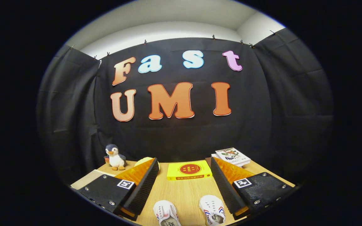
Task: Open the storage box then place both shoes into the box .Put the left shoe in first, then the right shoe, with the right side of both shoes facing outward in a uniform manner.
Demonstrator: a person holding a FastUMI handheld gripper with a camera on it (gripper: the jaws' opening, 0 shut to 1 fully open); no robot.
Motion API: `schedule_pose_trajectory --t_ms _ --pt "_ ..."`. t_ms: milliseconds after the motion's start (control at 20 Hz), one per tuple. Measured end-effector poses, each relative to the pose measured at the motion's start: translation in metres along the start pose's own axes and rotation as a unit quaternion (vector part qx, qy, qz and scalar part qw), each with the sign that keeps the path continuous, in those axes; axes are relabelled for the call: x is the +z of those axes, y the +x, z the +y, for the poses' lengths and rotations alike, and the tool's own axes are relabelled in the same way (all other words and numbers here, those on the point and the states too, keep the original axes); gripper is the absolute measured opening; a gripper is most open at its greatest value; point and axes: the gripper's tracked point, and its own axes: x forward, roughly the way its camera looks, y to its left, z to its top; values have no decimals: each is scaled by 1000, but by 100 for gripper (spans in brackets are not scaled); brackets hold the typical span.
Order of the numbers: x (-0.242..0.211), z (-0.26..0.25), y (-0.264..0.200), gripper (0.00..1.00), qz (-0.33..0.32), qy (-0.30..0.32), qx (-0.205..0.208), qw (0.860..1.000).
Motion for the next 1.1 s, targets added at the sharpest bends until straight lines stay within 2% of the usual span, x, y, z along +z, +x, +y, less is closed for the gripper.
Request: schedule_pose_trajectory --t_ms 200,500,700,800,950,1000,1100 --pt "4 9 0 99 2 12 34 999" --pt "-10 7 4 99 26 -40 44 998" --pt "-32 19 8 99 67 2 79 995" --pt "-50 36 7 99 110 55 118 985" --pt "-76 52 8 98 163 120 153 967" --pt "-88 59 8 98 183 140 165 959" --pt "-109 80 5 98 230 191 202 933"
